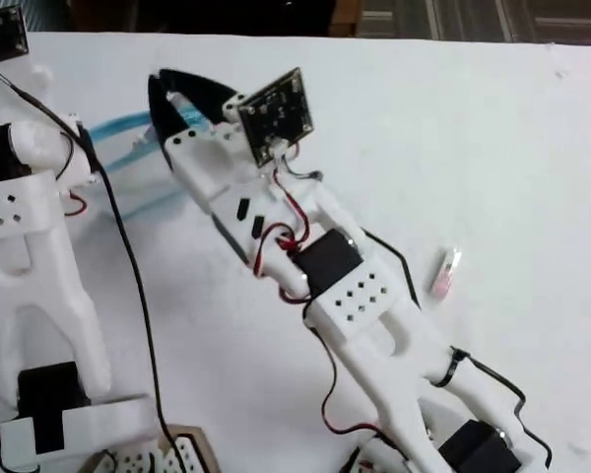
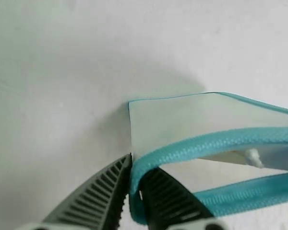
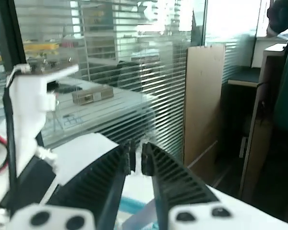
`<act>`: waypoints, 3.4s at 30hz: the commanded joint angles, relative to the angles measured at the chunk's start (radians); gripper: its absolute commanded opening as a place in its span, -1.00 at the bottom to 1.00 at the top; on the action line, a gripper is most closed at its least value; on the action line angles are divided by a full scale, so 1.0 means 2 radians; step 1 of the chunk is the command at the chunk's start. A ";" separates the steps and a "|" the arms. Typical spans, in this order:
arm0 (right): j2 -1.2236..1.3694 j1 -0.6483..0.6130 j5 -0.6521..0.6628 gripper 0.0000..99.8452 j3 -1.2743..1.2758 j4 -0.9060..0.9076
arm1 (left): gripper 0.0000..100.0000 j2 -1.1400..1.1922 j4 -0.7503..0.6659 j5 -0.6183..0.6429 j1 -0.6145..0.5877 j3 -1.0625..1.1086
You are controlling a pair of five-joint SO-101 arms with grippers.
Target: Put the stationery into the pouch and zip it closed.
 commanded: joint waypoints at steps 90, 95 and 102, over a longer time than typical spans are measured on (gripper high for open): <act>0.288 0.488 0.061 -0.96 -0.343 0.821 | -0.95 -0.008 0.004 -0.003 0.003 -0.018; 0.255 0.528 0.107 -0.96 -0.259 0.822 | -0.95 -0.007 0.004 -0.003 0.003 -0.018; 0.118 0.568 0.237 -0.96 -0.068 0.814 | -0.95 -0.007 0.004 -0.003 0.004 -0.018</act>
